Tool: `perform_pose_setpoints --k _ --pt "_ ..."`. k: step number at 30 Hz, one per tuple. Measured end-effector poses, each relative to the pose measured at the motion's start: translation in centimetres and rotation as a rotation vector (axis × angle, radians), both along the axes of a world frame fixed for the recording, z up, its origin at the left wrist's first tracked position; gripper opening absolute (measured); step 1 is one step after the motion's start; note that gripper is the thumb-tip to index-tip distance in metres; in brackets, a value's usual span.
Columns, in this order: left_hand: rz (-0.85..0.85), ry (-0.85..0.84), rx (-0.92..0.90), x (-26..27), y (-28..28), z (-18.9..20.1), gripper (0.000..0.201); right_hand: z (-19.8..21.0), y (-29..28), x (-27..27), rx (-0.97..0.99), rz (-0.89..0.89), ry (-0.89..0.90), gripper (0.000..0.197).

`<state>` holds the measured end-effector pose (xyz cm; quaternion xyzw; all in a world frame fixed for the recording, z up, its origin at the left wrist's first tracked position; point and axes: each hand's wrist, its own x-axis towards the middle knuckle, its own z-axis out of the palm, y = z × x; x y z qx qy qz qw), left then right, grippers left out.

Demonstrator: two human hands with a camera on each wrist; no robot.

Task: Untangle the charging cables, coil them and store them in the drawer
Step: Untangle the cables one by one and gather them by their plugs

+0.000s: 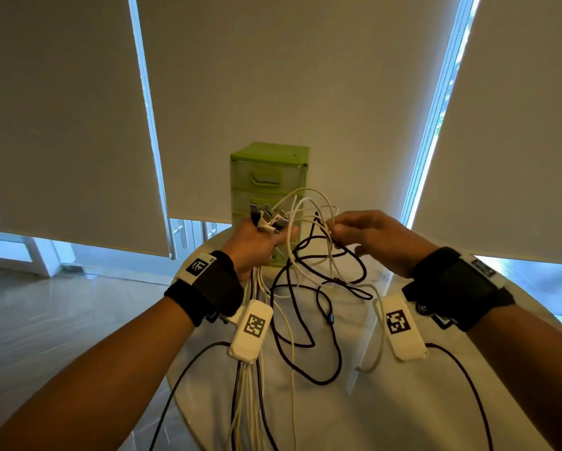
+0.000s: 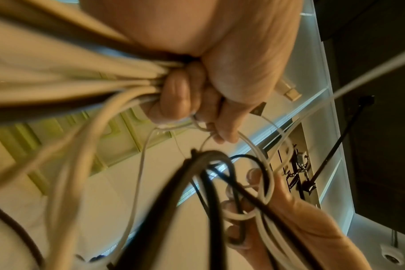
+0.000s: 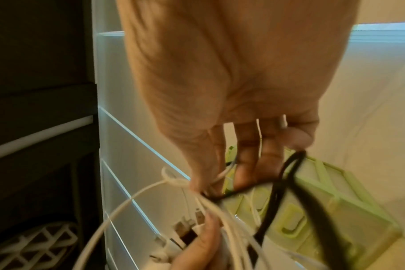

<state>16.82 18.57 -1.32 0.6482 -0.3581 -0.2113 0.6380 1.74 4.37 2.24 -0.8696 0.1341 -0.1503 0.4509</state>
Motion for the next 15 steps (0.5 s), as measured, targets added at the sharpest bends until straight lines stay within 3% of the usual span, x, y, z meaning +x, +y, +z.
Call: perform_pose_setpoints --k 2,5,7,9,13,15 --pt "-0.008 -0.016 -0.011 -0.1 -0.2 -0.1 0.01 0.2 0.0 0.0 0.045 0.035 0.046 0.013" --pt "0.047 -0.024 -0.068 -0.3 -0.4 -0.2 0.023 0.2 -0.2 0.0 0.231 0.092 0.06 0.01" --pt "0.078 0.008 -0.103 -0.1 -0.2 -0.4 0.032 0.2 -0.5 -0.2 0.354 0.05 0.018 0.006" --pt "0.078 0.031 -0.089 0.2 0.3 -0.7 0.028 -0.1 -0.8 -0.5 0.467 -0.025 -0.025 0.008" --pt "-0.035 0.129 0.008 0.1 1.2 -1.7 0.011 -0.9 -0.8 -0.7 0.593 -0.108 -0.133 0.011" --pt "-0.132 0.184 0.043 -0.1 1.3 -2.2 0.02 -1.3 -0.4 -0.5 0.667 -0.152 -0.214 0.012"
